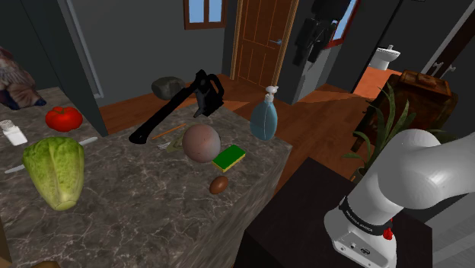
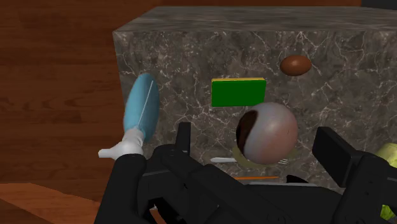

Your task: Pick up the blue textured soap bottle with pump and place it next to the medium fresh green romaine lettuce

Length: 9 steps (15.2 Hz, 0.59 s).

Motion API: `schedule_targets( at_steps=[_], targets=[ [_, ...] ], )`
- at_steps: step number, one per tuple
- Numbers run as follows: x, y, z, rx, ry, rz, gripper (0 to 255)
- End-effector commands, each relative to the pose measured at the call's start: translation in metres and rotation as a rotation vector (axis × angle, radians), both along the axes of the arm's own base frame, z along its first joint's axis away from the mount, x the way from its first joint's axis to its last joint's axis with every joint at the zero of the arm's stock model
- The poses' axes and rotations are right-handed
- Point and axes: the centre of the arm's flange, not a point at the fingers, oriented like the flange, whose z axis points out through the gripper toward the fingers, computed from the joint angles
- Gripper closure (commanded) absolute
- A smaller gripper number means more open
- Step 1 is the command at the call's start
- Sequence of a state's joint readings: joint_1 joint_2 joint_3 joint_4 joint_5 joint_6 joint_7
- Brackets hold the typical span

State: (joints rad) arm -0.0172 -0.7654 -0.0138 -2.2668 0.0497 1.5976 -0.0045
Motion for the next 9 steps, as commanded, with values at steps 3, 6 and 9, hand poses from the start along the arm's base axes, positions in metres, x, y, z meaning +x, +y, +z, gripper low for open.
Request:
schedule_targets(
  at_steps=[3,6,9],
  targets=[
    [0.003,-0.015,-0.022,0.006,-0.024,0.01,0],
    [0.009,-0.038,-0.054,0.014,-0.061,0.026,0],
    [0.017,-0.06,-0.087,0.023,-0.098,0.041,0]
  ],
)
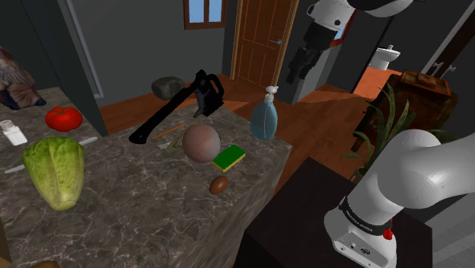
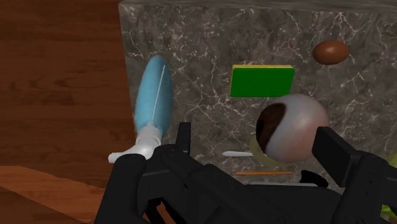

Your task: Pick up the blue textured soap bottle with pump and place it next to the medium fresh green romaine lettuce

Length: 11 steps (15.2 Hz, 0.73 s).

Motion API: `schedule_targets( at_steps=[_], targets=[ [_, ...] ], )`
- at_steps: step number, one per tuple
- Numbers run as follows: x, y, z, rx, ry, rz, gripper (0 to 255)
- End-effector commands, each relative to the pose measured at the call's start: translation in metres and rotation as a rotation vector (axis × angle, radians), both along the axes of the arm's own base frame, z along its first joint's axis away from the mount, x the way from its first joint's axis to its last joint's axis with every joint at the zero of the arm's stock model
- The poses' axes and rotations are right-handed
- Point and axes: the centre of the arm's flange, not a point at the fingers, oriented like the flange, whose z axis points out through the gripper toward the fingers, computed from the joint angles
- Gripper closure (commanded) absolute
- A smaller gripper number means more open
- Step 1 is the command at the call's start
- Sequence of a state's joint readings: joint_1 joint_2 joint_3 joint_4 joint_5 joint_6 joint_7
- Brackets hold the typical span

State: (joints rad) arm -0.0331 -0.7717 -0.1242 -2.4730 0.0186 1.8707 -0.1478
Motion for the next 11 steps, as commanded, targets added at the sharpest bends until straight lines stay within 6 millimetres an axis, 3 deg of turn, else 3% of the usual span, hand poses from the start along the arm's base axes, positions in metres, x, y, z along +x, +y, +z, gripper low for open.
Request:
schedule_targets(
  at_steps=[1,11],
  targets=[
    [0.004,-0.015,-0.025,0.005,-0.028,0.012,0],
    [0.042,-0.085,-0.131,0.034,-0.15,0.063,0]
  ],
)
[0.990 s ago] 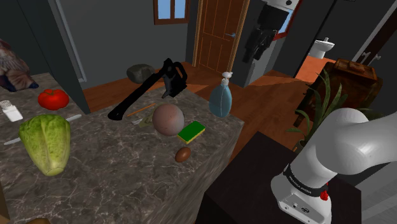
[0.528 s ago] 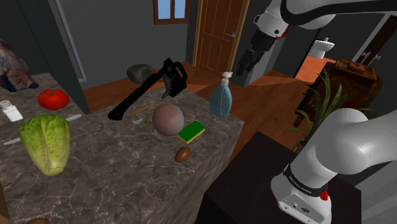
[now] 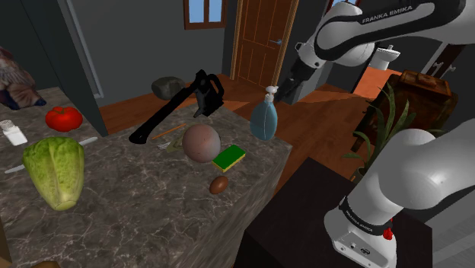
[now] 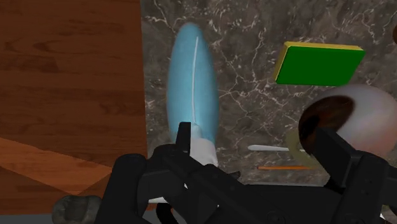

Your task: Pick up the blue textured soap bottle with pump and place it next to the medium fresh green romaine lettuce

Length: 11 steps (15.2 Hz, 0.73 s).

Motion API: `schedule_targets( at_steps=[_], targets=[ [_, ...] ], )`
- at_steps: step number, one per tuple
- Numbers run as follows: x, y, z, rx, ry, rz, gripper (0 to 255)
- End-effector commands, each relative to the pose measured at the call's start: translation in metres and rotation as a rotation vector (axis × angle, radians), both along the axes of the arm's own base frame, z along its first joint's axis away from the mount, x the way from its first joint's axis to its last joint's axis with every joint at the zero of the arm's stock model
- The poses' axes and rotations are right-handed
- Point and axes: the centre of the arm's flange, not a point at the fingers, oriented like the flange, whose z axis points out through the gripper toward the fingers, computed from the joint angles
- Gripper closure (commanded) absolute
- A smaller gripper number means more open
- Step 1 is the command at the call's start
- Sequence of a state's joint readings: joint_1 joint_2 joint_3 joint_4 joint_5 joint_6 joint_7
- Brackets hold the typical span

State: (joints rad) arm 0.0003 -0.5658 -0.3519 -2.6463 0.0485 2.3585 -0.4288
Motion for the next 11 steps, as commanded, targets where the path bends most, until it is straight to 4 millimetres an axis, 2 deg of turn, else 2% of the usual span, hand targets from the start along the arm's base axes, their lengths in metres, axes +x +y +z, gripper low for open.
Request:
schedule_targets(
  at_steps=[1,4,5,11],
  targets=[
    [0.008,-0.016,-0.023,0.002,-0.028,0.01,0],
    [0.024,-0.036,-0.054,0.01,-0.065,0.026,0],
    [0.026,-0.039,-0.059,0.012,-0.07,0.028,0],
    [0.037,-0.034,-0.088,0.012,-0.07,0.028,0]
  ],
)
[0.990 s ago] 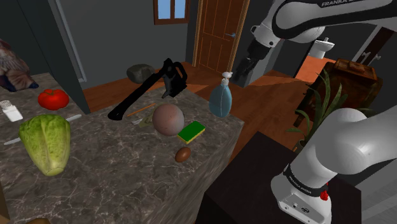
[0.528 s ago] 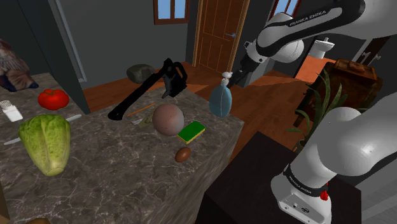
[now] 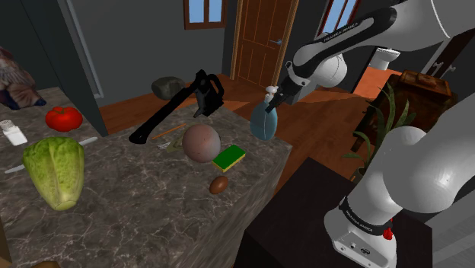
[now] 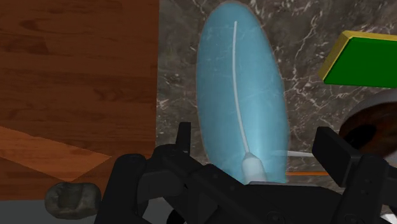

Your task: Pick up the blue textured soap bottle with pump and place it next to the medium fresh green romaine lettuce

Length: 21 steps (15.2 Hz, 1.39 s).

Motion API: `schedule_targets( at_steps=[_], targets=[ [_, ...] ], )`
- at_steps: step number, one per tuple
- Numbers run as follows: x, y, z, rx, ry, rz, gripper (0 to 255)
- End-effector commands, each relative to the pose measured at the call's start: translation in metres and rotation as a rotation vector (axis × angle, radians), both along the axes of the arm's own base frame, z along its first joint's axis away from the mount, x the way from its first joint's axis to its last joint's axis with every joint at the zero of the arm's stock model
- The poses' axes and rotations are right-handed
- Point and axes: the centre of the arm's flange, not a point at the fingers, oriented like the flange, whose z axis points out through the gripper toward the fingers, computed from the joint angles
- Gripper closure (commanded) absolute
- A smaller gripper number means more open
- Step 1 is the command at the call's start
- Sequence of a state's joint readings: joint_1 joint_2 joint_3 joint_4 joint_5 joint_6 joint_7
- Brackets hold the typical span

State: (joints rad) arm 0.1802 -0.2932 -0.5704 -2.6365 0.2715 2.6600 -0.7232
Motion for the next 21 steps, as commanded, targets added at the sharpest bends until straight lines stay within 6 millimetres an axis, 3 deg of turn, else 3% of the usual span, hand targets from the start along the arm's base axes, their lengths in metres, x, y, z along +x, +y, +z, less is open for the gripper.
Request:
schedule_targets(
  at_steps=[1,9,10,19,21],
  targets=[
    [0.005,0.001,-0.01,-0.001,0.0,0.0,0],
    [0.006,0.002,-0.013,-0.001,0.0,0.0,0],
    [0.006,0.002,-0.013,-0.001,0.0,0.0,255],
    [0.006,0.002,-0.013,-0.001,0.0,0.0,255],
    [0.006,0.002,-0.002,-0.001,0.0,0.0,255]
  ],
)
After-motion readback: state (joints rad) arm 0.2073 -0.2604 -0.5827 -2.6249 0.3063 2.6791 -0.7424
